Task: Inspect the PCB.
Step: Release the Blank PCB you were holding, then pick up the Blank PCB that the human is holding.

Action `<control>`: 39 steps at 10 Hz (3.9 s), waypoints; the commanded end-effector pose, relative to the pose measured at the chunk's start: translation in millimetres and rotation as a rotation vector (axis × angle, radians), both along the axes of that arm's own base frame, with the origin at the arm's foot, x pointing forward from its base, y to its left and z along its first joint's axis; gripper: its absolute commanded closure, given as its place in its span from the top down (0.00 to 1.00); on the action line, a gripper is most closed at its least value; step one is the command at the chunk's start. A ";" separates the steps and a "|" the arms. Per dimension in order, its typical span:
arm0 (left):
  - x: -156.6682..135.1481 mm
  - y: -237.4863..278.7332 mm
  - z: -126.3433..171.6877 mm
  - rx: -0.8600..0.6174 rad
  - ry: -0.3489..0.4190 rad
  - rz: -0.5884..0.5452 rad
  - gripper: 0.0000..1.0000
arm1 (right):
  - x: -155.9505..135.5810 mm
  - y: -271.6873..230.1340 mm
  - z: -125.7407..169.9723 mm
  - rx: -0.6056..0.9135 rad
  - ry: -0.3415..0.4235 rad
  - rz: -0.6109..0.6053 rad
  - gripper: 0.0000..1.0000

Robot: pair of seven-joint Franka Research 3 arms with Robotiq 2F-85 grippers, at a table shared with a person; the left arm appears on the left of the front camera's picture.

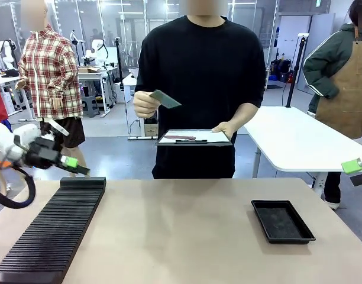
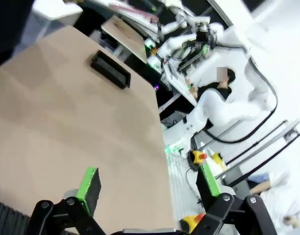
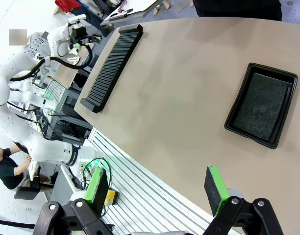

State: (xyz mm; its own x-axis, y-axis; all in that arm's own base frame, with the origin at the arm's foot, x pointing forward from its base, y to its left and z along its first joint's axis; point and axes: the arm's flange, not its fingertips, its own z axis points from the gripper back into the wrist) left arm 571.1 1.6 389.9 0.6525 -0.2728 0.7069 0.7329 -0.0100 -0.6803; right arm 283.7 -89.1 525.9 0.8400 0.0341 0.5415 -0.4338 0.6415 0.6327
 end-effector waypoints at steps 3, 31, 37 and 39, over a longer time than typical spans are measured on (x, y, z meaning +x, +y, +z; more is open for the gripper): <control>-93.0 64.7 111.4 0.080 0.282 0.125 1.00 | 0.9 -0.1 0.2 0.014 -0.016 0.011 1.00; -189.8 107.6 130.4 0.013 0.388 0.232 1.00 | 0.9 -0.1 0.2 0.014 -0.016 0.011 1.00; -189.8 107.6 130.4 0.013 0.388 0.232 1.00 | 0.9 -0.1 0.2 0.014 -0.016 0.011 1.00; -189.8 107.6 130.4 0.013 0.388 0.232 1.00 | 0.9 -0.1 0.2 0.014 -0.016 0.011 1.00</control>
